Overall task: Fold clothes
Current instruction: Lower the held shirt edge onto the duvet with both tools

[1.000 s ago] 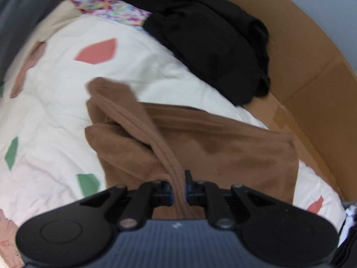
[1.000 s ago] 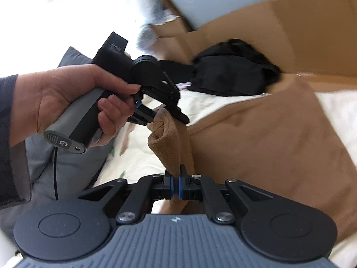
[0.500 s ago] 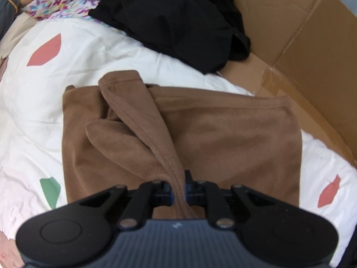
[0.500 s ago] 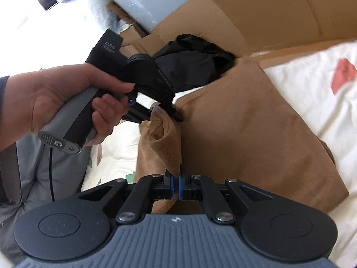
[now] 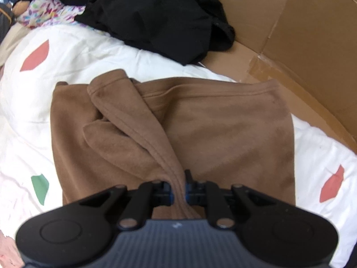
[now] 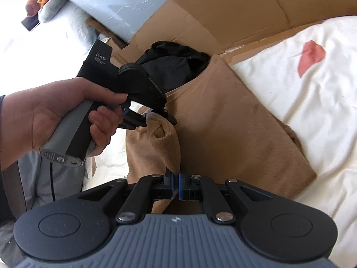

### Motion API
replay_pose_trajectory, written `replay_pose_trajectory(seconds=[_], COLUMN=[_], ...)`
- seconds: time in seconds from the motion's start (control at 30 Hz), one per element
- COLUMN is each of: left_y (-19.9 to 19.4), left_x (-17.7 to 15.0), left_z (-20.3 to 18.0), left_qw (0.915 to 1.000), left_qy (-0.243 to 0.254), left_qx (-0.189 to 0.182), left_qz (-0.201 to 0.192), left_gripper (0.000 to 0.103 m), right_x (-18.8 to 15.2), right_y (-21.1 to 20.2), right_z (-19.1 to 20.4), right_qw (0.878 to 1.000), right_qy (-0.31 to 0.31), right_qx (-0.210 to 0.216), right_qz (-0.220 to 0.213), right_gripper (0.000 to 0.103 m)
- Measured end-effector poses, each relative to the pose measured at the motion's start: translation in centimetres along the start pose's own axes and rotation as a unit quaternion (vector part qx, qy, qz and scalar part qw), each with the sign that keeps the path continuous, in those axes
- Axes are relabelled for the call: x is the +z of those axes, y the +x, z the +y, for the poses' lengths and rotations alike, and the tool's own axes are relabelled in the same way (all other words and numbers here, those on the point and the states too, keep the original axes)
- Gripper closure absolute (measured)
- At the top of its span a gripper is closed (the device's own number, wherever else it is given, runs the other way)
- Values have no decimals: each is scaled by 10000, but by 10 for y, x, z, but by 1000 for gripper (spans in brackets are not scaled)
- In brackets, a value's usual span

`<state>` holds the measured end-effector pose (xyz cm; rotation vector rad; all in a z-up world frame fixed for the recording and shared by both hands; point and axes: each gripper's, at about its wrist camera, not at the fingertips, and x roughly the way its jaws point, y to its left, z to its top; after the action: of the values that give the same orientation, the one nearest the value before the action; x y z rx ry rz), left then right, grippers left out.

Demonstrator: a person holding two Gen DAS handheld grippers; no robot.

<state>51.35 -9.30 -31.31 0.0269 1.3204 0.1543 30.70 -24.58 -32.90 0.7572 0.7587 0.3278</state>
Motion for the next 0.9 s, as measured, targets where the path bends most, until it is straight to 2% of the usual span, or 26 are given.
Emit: replay_pose_trajectory(seconds=[0.17,0.4,0.53,0.67,0.9], left_y=[-6,-12,-20,-21,-10], left_x=[0,-3,-4,-8,-16], left_z=[-16,-34,-56,-79,-95], left_qw=[9995,9982,9952,9930,9913], left_qy=[210,451,766,1003,1200], left_qx=[214,303,433,434,430], left_qz=[-102,-246,-439,-447,-340], left_gripper=[94,94,94,94,84], right_x=[-2,1,-1,-4,-10], right_y=[-2,-7,-15,-21,-22], right_z=[-5,-18,-25,-35,-53], right_qw=[9999,9993,9986,9975,9946], right_qy=[100,376,518,699,1011], right_qx=[-4,19,3,-84,-246], right_qz=[-15,-62,-110,-82,49], right_gripper=[99,99,99,99,99])
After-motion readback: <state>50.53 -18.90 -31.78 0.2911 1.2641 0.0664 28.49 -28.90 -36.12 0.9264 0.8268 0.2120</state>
